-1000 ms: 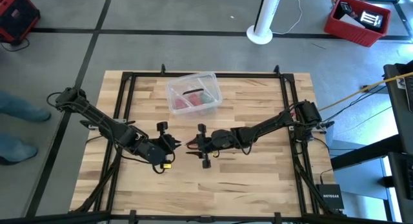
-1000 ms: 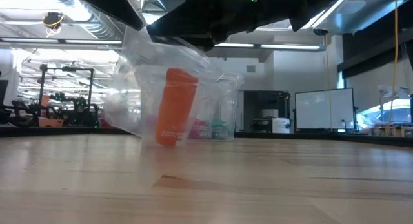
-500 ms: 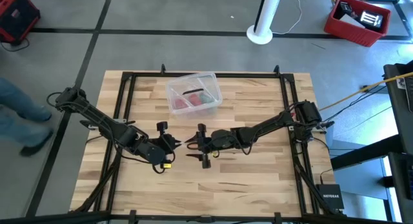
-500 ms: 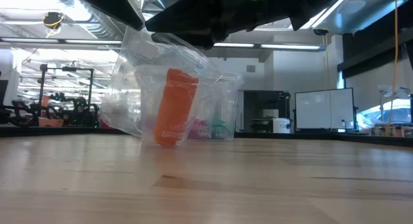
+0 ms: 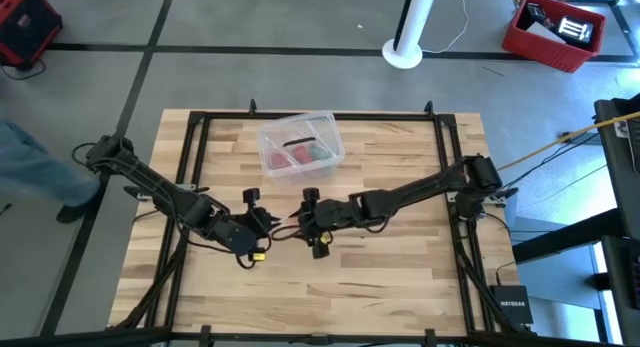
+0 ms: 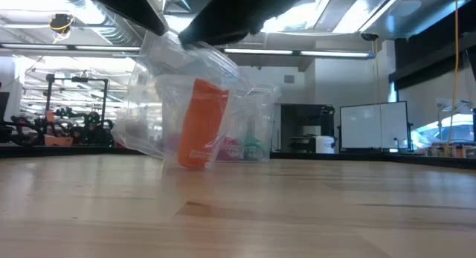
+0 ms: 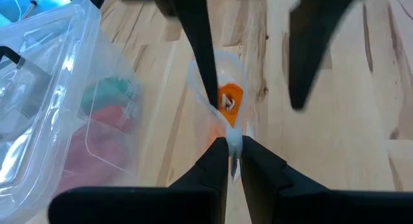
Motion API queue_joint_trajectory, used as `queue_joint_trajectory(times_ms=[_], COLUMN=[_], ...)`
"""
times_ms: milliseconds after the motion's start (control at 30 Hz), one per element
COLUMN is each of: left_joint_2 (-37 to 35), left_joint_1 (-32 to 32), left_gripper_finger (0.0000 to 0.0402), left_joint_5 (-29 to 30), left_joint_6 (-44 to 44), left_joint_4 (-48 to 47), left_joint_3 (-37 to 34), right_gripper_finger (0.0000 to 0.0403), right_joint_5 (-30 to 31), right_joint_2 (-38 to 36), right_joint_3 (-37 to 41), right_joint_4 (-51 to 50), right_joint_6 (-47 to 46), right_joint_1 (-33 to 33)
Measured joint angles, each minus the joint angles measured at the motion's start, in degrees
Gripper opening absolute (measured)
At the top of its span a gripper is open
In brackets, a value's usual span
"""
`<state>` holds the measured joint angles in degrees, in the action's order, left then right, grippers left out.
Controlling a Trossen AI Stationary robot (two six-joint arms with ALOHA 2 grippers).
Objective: Roll bandage
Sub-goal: Close the transparent zip bag
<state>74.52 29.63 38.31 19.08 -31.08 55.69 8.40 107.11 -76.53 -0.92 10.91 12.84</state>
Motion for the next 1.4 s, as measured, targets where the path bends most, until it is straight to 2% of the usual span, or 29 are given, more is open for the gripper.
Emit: queue_joint_trajectory(times_ms=[133, 300, 433, 567, 800, 933, 1267, 1400], left_joint_2=[0.0, 0.0, 0.0, 0.0, 0.0, 0.0, 0.0, 0.0], left_joint_1=[0.0, 0.0, 0.0, 0.0, 0.0, 0.0, 0.0, 0.0], left_gripper_finger=[0.0027, 0.0027, 0.0027, 0.0027, 0.0027, 0.0027, 0.0027, 0.0027], left_joint_5=[0.0, 0.0, -0.1, 0.0, -0.5, -0.5, -0.5, -0.5], left_joint_6=[0.0, 0.0, 0.0, 0.3, 0.4, 0.4, 0.8, 0.8], left_joint_4=[0.0, 0.1, 0.0, 0.1, 0.1, 0.1, 0.2, 0.2], left_joint_3=[0.0, 0.0, 0.0, 0.0, 0.0, 0.0, 0.0, 0.0], right_gripper_finger=[0.0223, 0.0201, 0.0196, 0.0207, 0.0265, 0.0283, 0.0263, 0.0251], right_joint_5=[4.1, 3.9, 1.2, 0.6, 0.0, 0.0, -0.7, -4.4], right_joint_2=[-3.9, -7.6, -6.6, -3.9, -2.0, -2.0, -2.6, -2.6], right_joint_3=[0.5, 1.1, 1.1, 1.2, 1.2, 1.2, -1.9, -2.2], right_joint_4=[-3.8, -2.7, -2.4, -1.9, 1.4, 0.8, -1.6, -2.9], right_joint_6=[2.9, 4.4, 4.0, 1.3, 1.1, 0.9, -0.2, -1.7], right_joint_1=[0.3, 0.2, -1.0, -2.5, -2.4, -2.4, -2.4, -2.4])
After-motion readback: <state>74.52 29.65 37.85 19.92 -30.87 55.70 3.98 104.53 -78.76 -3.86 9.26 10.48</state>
